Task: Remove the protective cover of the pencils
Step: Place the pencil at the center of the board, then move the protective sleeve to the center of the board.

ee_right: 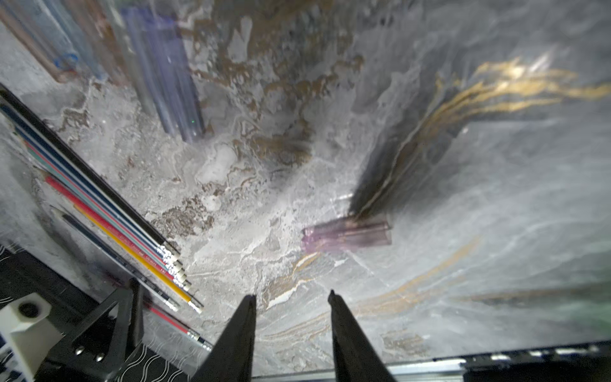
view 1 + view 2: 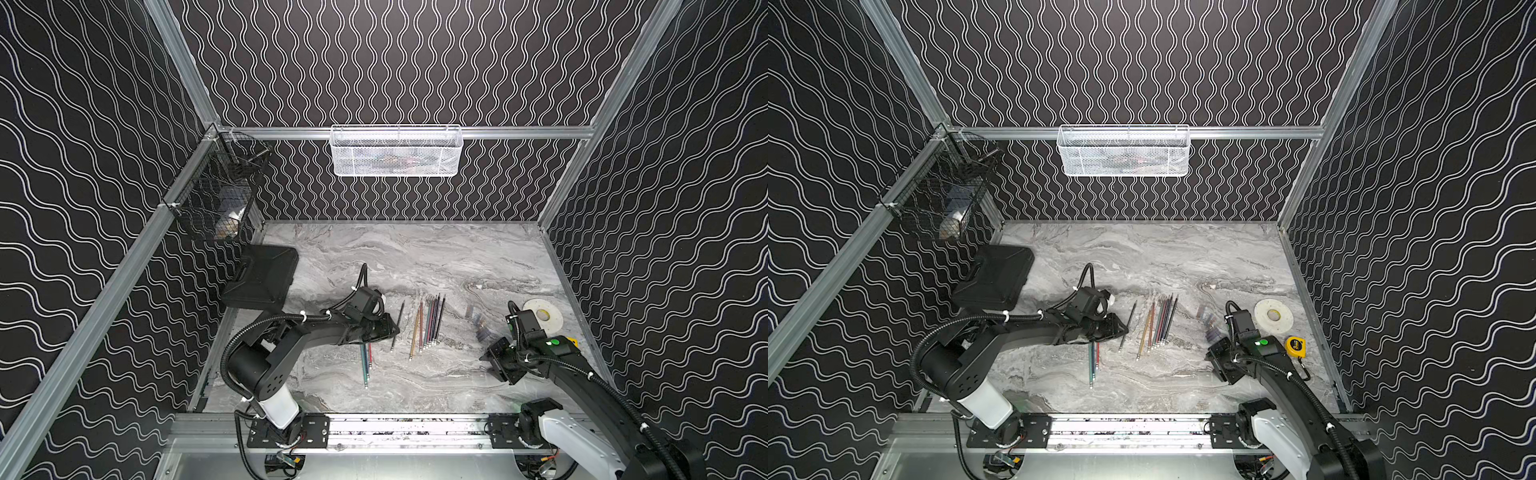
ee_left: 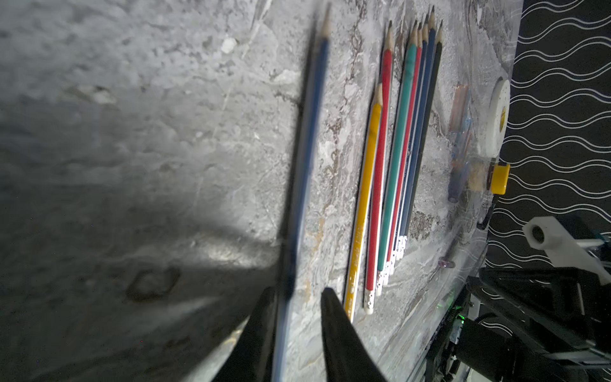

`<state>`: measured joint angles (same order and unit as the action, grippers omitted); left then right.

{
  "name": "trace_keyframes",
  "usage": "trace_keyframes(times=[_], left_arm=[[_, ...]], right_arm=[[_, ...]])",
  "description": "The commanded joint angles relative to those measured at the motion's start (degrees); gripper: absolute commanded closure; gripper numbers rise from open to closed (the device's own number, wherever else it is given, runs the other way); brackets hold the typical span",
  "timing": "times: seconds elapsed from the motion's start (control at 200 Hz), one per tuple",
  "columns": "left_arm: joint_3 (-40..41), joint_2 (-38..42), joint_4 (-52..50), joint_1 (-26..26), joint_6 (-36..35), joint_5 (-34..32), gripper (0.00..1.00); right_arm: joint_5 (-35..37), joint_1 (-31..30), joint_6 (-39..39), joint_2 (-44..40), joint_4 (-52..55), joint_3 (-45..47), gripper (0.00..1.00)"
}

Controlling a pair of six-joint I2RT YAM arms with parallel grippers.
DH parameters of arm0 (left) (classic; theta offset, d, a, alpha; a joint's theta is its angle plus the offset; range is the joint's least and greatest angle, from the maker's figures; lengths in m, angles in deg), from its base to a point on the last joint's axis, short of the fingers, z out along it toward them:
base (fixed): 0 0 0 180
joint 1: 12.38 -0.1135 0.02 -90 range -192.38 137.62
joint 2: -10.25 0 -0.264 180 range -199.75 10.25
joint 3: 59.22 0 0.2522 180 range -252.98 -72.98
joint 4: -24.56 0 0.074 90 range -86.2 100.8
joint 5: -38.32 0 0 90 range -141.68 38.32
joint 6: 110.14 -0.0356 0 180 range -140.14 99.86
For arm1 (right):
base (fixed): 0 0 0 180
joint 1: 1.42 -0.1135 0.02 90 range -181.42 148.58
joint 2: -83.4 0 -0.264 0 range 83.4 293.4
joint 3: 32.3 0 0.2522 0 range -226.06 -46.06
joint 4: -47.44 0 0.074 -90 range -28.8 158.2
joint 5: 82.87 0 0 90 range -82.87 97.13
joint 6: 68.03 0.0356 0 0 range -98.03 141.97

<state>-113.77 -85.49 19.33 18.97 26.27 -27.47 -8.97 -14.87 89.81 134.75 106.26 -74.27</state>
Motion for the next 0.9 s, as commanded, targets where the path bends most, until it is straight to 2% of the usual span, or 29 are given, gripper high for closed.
trace_keyframes(times=[0.0,0.14,0.355,0.645,0.891], left_arm=[[0.13,-0.14,3.63,0.42,1.74,1.28,0.69],[0.75,1.50,3.83,0.50,2.24,1.31,0.70],[1.31,9.41,-1.25,0.35,1.35,-1.02,0.71],[1.77,16.89,-6.23,0.20,0.00,-0.74,0.71],[2.80,20.98,-9.16,-0.45,-1.05,-0.22,0.71]], right_arm=[[-2.10,-0.05,4.34,-1.18,5.01,-0.18,0.62],[-2.81,-0.08,5.82,-1.87,5.71,0.83,0.62],[-2.04,-0.02,8.31,-0.44,3.28,3.66,0.62],[3.58,0.10,9.42,0.47,1.93,1.25,0.62],[6.83,0.97,8.10,6.25,-1.56,0.80,0.62]])
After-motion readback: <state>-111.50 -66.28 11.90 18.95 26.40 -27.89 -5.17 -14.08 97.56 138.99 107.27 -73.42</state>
